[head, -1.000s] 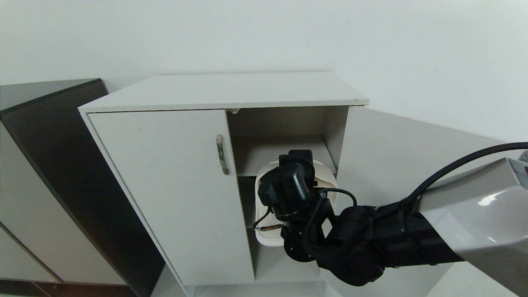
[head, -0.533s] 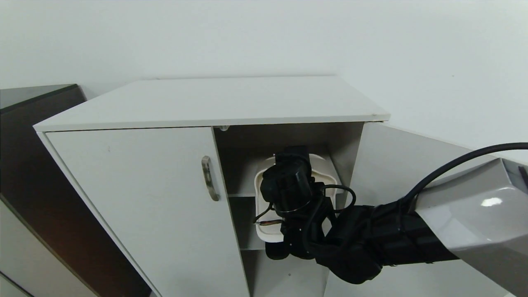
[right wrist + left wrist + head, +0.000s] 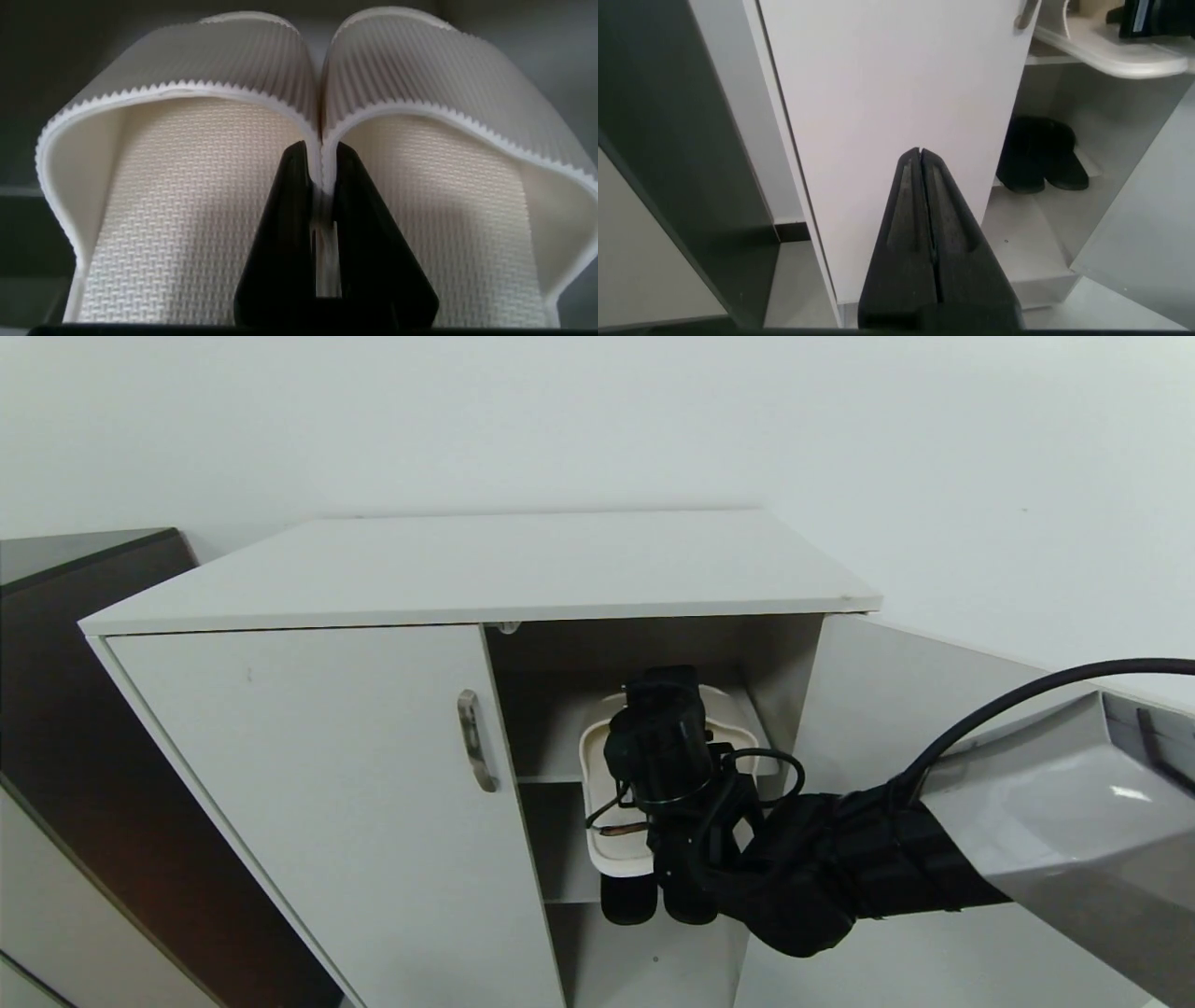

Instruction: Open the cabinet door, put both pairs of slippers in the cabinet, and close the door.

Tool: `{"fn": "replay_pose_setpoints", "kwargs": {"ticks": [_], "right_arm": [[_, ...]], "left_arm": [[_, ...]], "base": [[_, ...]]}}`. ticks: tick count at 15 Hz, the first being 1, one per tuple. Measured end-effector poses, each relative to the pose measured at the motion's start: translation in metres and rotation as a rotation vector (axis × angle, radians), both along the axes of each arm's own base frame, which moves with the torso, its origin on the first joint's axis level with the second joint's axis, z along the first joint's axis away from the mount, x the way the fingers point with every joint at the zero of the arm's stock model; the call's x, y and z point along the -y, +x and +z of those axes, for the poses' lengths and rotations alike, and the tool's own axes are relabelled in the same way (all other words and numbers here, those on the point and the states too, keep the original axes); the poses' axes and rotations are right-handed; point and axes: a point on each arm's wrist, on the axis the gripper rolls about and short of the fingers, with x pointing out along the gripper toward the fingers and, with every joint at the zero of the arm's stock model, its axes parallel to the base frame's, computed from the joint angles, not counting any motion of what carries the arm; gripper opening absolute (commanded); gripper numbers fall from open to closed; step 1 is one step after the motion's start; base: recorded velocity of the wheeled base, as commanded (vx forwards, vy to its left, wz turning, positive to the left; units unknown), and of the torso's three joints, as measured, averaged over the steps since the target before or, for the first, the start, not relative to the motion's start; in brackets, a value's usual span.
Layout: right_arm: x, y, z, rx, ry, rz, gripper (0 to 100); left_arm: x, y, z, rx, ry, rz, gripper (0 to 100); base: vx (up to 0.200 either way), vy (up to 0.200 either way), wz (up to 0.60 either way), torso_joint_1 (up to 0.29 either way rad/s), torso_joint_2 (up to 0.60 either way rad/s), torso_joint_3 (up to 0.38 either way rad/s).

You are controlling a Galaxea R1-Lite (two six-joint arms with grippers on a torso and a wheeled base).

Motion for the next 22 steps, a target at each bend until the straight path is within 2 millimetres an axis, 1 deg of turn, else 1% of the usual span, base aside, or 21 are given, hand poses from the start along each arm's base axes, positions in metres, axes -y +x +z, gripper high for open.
{"fn": "replay_pose_setpoints", "kwargs": {"ticks": [3,6,9,13,18,22], "right_arm": [[0.002,0.015,0.004,0.010,0.013,-0.009,0],[0.003,0.042,0.009,0.026,0.017,-0.034,0],[0.002,0.058,0.011,0.010,0.009,-0.031,0],[0.002,0.069,0.020,0.011,0.024,-0.015,0],[0.003,0.079,0.012,0.009,0.026,-0.025,0],[0.000,0.083,0.006,0.005,0.024,-0.027,0]], "left_arm": [[0.000,0.000,0.000,0.000,0.000,0.000,0],[0.000,0.000,0.000,0.000,0.000,0.000,0],[0.000,0.000,0.000,0.000,0.000,0.000,0],[0.000,0.000,0.000,0.000,-0.001,0.000,0],[0.000,0.000,0.000,0.001,-0.001,0.000,0],[0.000,0.000,0.000,0.001,-0.001,0.000,0]], "base": [[0.000,0.000,0.00,0.000,0.00,0.000],[0.000,0.000,0.00,0.000,0.00,0.000],[0.000,0.000,0.00,0.000,0.00,0.000],[0.000,0.000,0.00,0.000,0.00,0.000],[0.000,0.000,0.00,0.000,0.00,0.000],[0.000,0.000,0.00,0.000,0.00,0.000]]}}
